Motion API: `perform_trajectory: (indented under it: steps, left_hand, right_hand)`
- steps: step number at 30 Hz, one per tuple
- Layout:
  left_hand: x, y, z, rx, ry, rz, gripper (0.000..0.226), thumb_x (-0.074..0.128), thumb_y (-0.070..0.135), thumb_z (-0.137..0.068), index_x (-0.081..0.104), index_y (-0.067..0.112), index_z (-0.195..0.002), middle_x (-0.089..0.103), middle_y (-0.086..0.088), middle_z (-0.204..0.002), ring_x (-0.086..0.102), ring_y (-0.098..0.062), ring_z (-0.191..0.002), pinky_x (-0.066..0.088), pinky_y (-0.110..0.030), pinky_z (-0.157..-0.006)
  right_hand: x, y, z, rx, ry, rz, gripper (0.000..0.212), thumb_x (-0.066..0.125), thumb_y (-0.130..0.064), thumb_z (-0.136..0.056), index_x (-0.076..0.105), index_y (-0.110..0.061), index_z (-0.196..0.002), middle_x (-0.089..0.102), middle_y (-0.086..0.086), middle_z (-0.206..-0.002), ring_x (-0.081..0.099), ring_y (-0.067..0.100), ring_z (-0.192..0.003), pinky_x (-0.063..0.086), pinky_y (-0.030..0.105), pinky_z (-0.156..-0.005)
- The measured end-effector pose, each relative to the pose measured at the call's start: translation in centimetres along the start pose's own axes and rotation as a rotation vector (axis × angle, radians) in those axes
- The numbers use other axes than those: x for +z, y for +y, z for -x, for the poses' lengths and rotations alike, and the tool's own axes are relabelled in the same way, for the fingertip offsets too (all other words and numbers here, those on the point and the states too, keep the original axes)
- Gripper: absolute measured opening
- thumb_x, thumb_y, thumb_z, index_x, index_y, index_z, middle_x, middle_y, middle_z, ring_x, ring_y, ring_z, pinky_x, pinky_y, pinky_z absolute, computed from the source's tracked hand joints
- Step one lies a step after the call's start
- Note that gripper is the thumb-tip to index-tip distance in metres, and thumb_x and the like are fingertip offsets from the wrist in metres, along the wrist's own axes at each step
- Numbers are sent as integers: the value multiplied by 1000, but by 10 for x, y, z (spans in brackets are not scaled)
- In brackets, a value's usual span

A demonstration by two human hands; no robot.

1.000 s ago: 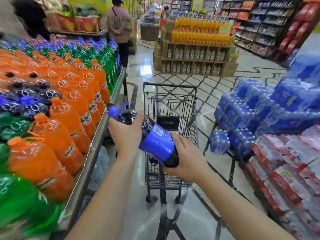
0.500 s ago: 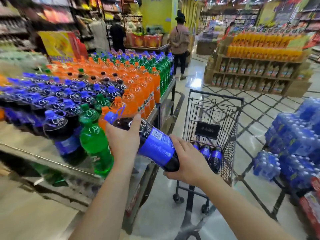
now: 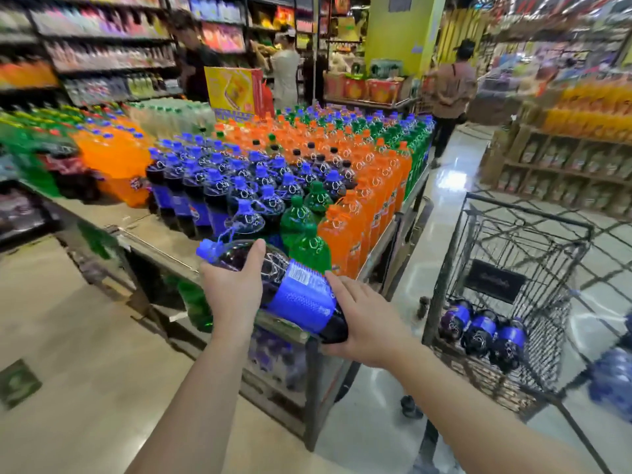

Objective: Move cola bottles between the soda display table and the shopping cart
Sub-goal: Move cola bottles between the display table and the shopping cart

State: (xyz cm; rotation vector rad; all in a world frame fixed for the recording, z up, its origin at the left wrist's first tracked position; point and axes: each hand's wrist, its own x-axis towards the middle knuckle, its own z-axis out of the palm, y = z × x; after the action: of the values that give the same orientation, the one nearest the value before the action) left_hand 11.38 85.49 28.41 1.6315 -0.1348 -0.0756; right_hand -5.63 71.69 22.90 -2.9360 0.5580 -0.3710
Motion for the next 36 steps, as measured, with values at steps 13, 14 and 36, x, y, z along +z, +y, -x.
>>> perform_trajectory:
  steps: [13, 14, 36]
  left_hand:
    - [-148, -25, -161, -94, 67, 31, 95, 84, 72, -53, 49, 16, -122, 64, -8, -128, 66, -29, -118, 52, -49, -108]
    - [-152, -23, -170, -92, 73, 34, 99, 83, 74, -52, 50, 15, -124, 64, -8, -129, 64, -29, -120, 51, -49, -110]
    - [-75, -61, -443, -81, 135, 18, 117, 92, 75, -41, 49, 17, -133, 59, -7, -133, 59, -27, -126, 49, -49, -112]
  right_hand:
    - [53, -171, -124, -72, -77, -54, 125, 73, -65, -66, 11, -19, -164, 34, 4, -159, 42, 31, -138, 41, 43, -112]
    - [54, -176, -133, -79, -77, -51, 126, 76, -62, -66, 12, -18, -164, 34, 5, -160, 42, 31, -138, 40, 42, -113]
    - [184, -144, -424, -84, -49, -164, 129, 80, -66, -63, 13, -21, -163, 31, -2, -163, 34, 24, -146, 37, 47, -116]
